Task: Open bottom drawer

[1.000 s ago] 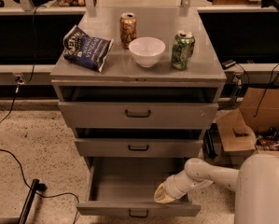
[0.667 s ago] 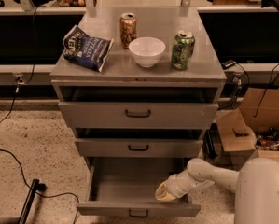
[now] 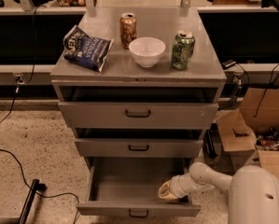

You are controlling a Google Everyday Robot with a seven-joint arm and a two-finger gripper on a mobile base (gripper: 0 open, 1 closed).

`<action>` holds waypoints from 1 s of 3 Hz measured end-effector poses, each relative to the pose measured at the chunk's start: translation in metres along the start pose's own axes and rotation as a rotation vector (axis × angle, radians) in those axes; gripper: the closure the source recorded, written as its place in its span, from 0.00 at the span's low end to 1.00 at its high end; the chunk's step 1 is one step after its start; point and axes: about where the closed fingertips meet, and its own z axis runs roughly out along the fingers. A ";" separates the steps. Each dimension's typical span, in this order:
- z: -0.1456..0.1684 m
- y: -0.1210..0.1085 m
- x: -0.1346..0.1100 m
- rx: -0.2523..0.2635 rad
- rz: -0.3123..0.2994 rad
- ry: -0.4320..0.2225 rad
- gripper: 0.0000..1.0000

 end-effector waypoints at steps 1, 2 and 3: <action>0.005 0.001 0.003 -0.009 0.012 0.001 1.00; 0.017 0.007 0.033 -0.031 0.067 -0.001 1.00; 0.022 0.001 0.054 -0.013 0.080 0.018 1.00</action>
Offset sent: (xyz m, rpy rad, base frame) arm 0.0093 -0.0501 -0.0751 -0.0068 0.1110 -0.0994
